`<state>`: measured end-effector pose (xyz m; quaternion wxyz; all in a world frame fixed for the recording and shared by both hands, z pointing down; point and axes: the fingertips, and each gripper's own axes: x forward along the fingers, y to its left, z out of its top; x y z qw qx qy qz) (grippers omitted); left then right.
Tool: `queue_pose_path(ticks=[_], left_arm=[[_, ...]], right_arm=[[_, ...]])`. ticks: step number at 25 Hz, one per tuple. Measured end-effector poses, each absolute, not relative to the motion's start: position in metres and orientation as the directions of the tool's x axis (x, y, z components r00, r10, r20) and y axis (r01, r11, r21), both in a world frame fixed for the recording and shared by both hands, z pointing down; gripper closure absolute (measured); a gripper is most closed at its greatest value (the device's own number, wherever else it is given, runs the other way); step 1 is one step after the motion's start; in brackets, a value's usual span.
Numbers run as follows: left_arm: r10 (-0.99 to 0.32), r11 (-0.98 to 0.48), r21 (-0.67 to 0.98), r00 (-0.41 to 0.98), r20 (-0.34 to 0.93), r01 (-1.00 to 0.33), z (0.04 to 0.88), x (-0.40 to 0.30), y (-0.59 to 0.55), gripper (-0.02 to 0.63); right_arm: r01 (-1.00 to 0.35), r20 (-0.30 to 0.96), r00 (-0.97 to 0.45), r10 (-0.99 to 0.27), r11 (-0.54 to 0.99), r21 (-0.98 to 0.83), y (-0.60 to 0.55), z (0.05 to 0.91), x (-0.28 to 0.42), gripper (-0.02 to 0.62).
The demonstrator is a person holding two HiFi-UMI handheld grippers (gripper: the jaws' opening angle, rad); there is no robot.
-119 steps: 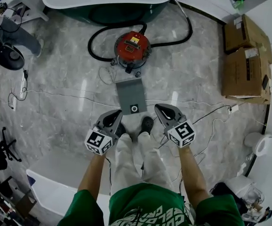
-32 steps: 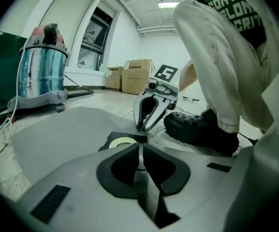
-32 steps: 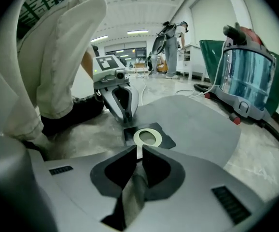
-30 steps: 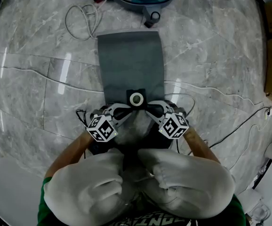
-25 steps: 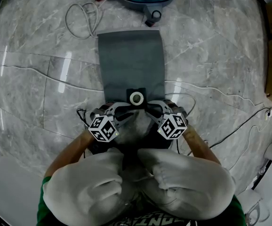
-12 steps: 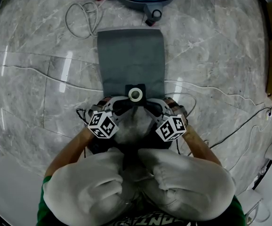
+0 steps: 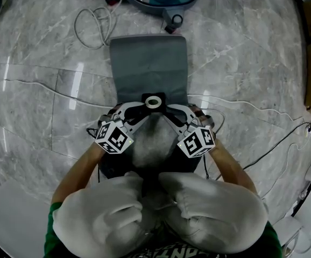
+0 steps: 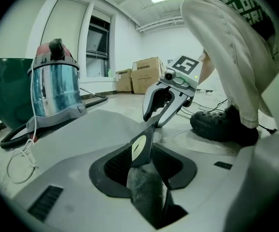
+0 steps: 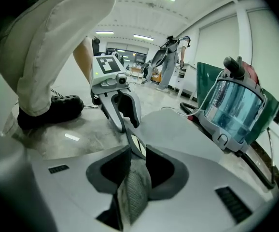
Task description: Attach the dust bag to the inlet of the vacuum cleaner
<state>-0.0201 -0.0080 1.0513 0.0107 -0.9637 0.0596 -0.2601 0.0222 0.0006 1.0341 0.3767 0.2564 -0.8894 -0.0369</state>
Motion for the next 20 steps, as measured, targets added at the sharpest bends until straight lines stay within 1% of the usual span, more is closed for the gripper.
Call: queue_pose_path(ticks=[5,8,16,20], left_arm=[[-0.156,-0.988,-0.062,0.848,0.506,-0.144,1.047,-0.018,-0.031,0.476],[-0.191,-0.982,-0.096,0.847,0.496,-0.165,1.039,-0.019,-0.043,0.476],[-0.225,-0.974,-0.131,0.832,0.508,-0.184,1.029,-0.027,-0.074,0.478],[-0.200,-0.980,-0.108,0.831,0.519,-0.168,1.032,-0.025,-0.078,0.517]], right_arm=[[-0.422,0.651,-0.570,-0.502,0.858,0.292,-0.019,1.034,0.021,0.522],[-0.429,0.640,-0.573,-0.512,0.853,0.298,-0.030,1.030,0.020,0.563],[-0.448,0.620,-0.591,-0.516,0.849,0.281,-0.058,1.020,0.025,0.571],[-0.451,0.618,-0.604,-0.503,0.855,0.255,-0.066,1.020,0.026,0.571]])
